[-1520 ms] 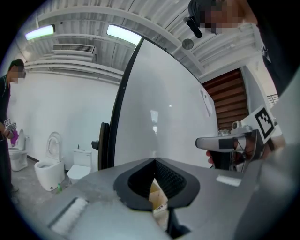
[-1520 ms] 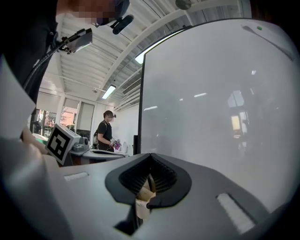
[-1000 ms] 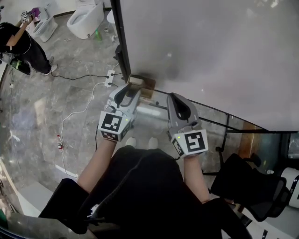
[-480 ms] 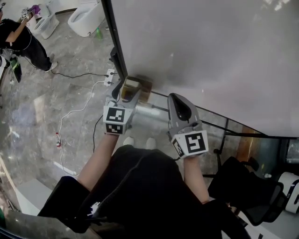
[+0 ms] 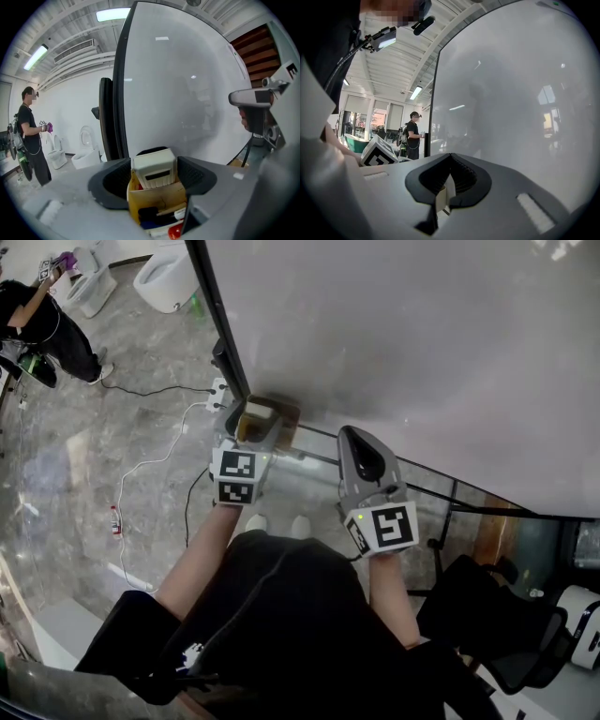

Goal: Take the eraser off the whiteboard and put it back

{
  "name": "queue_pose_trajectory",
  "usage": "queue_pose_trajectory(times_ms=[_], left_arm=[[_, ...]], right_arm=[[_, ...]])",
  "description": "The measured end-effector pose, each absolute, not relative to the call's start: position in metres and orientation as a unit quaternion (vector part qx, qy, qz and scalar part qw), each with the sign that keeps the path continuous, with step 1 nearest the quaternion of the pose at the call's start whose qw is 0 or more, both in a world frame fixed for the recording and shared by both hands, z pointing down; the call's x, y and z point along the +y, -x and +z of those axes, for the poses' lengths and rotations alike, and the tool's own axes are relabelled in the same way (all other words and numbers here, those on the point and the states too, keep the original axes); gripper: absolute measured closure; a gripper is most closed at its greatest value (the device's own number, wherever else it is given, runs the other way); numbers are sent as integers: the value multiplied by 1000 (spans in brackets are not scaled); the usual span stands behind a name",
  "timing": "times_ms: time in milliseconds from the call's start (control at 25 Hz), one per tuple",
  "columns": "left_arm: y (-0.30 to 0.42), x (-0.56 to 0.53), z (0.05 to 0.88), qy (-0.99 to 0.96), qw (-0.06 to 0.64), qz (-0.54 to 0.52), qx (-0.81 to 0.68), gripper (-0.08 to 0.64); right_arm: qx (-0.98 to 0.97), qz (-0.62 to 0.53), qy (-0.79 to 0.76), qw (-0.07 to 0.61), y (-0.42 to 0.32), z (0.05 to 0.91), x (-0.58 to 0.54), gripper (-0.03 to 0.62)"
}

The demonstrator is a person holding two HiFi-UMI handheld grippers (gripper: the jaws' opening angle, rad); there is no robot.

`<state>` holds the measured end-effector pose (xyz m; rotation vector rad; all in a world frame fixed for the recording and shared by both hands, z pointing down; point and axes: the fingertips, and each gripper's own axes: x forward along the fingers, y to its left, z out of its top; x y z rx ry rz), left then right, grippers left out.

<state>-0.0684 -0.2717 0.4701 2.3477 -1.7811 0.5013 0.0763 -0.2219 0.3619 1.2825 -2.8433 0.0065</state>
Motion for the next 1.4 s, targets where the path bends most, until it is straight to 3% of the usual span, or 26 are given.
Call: queue_pose_trajectory(times_ms=[560,1400], left_arm=[[63,-280,466,-788,75,153,-592,268],[60,-253,408,-822,27,82,-563,272]], right_arm=[[-909,4,-416,15,-82,364,-229,583],[-911,-6,-412,4,-65,355,-213,583]])
